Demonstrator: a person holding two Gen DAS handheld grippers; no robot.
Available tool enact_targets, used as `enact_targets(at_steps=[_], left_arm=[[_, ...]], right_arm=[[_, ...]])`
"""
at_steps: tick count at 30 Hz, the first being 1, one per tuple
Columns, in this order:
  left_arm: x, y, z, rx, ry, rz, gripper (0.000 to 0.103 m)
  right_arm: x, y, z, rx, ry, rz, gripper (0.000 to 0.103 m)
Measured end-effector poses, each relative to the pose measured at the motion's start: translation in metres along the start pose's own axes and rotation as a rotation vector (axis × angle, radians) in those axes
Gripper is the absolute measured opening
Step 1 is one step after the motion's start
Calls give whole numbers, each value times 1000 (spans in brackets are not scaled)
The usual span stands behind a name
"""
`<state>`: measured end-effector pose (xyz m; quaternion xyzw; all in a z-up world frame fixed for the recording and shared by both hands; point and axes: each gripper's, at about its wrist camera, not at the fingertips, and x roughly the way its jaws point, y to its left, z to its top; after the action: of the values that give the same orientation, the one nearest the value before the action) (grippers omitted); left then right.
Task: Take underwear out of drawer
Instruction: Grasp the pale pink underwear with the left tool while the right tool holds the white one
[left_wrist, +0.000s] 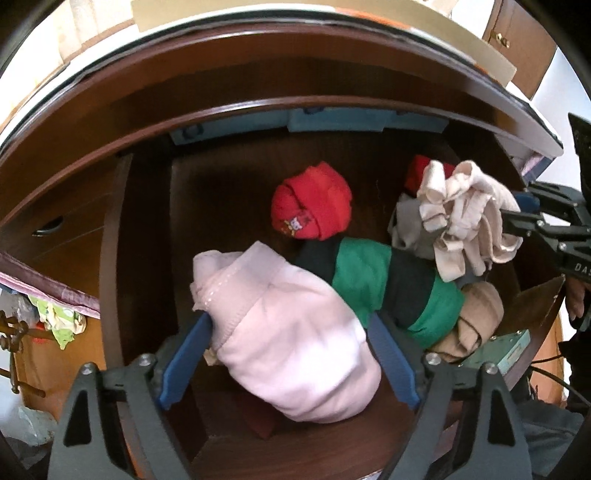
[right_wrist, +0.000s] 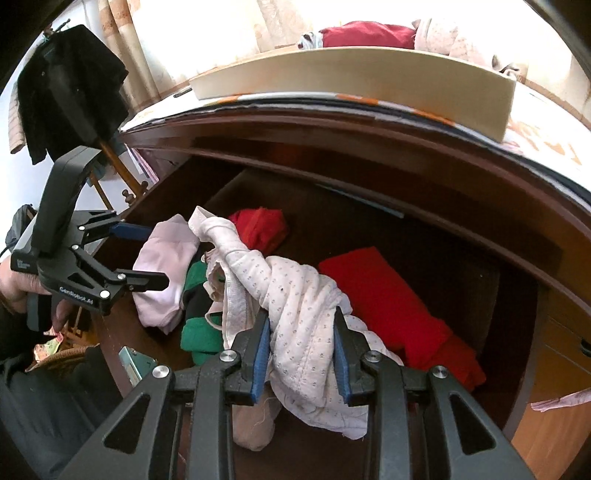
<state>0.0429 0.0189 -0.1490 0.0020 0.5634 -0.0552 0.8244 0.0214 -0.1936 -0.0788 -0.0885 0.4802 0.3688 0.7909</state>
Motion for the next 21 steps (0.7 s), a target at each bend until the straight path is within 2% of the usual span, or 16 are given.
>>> enact_targets(at_steps=[4, 6, 8, 10, 17, 21], left_arm=[[7, -5, 3, 25, 25, 8, 85], [8, -8, 3, 48, 28, 31, 77], [10, -14, 1, 88, 20, 74, 61], [11, -19, 0, 120, 11, 105, 57], [5, -19, -3, 108, -58, 97, 38], [0, -16, -7, 93, -108, 84, 33]], right_arm=[[1, 1, 0, -3, 5, 2, 32], [2, -1, 1, 4, 9, 15, 32], [3, -3, 2, 8, 15, 23, 32], [3, -2, 2, 4, 19, 26, 32], [8, -3, 3, -1, 31, 21, 32], [6, -2, 2, 3, 20, 18, 32]])
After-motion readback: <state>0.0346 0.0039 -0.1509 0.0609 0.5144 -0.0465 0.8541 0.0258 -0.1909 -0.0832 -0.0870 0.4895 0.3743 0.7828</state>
